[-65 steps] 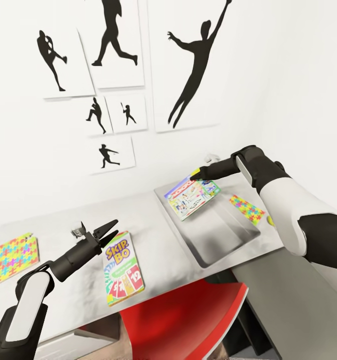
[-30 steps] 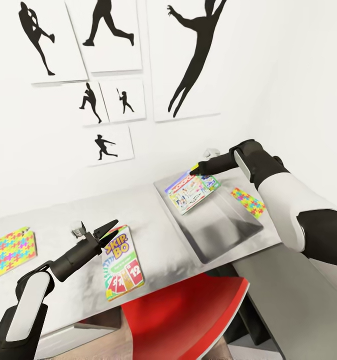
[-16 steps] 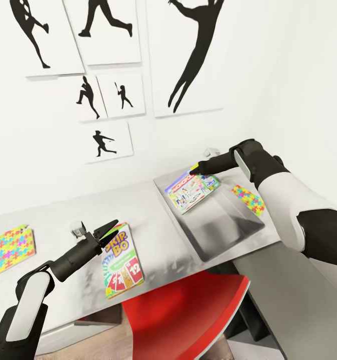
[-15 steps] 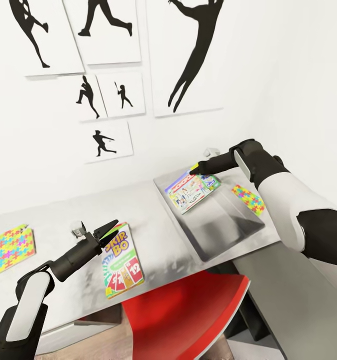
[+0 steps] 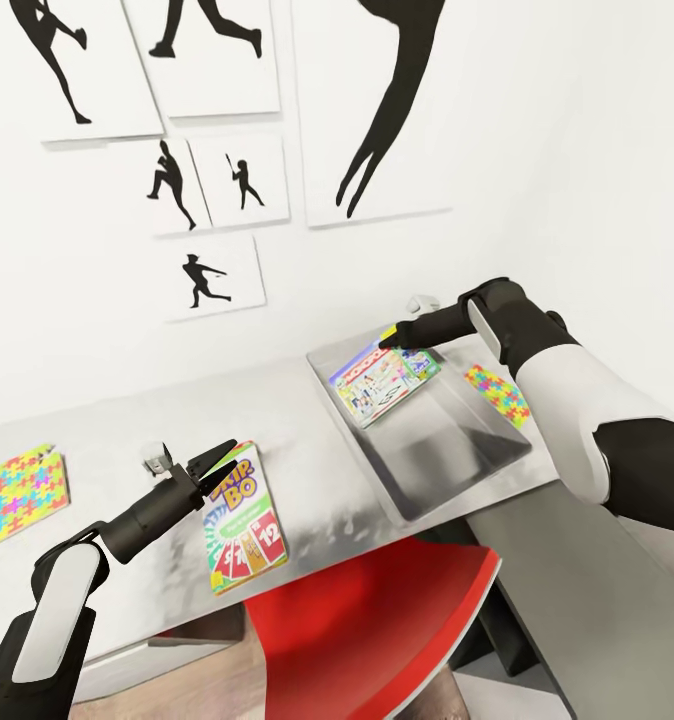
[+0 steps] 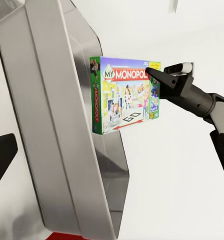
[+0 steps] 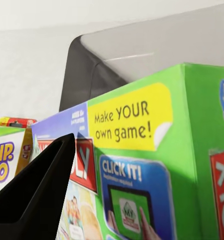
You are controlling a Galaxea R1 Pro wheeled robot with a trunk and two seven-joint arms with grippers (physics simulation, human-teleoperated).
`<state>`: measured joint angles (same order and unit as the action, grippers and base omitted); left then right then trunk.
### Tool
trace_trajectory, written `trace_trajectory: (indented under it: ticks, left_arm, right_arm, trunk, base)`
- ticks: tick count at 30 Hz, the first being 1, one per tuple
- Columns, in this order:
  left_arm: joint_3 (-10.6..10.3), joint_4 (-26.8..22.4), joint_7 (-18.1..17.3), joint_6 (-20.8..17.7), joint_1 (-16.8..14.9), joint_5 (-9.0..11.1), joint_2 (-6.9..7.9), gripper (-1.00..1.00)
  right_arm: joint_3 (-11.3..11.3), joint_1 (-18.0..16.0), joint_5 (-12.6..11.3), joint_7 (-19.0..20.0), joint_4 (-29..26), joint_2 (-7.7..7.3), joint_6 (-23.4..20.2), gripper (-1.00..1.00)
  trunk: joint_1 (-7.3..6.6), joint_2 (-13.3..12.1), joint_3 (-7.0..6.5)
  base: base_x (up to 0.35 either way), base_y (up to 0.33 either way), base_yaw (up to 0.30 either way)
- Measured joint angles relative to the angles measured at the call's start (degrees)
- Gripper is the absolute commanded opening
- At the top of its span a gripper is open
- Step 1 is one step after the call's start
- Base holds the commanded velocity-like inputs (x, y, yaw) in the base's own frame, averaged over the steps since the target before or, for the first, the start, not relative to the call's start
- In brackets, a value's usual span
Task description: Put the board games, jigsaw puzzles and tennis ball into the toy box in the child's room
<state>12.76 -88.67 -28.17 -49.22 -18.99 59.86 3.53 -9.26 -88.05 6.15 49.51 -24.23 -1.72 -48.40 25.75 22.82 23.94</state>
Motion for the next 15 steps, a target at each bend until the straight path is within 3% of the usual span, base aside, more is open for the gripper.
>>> trace_trajectory:
  ticks: [15]
  left_arm:
    - [0.00, 0.00, 0.06, 0.02, -0.02, -0.10, 0.00, 1.00]
  right_arm:
    - [0.14, 0.00, -0.06, 0.04, -1.20, -0.08, -0.03, -1.00]
  trunk:
    - [0.00, 0.00, 0.12]
  base:
    - [0.000, 0.000, 0.000]
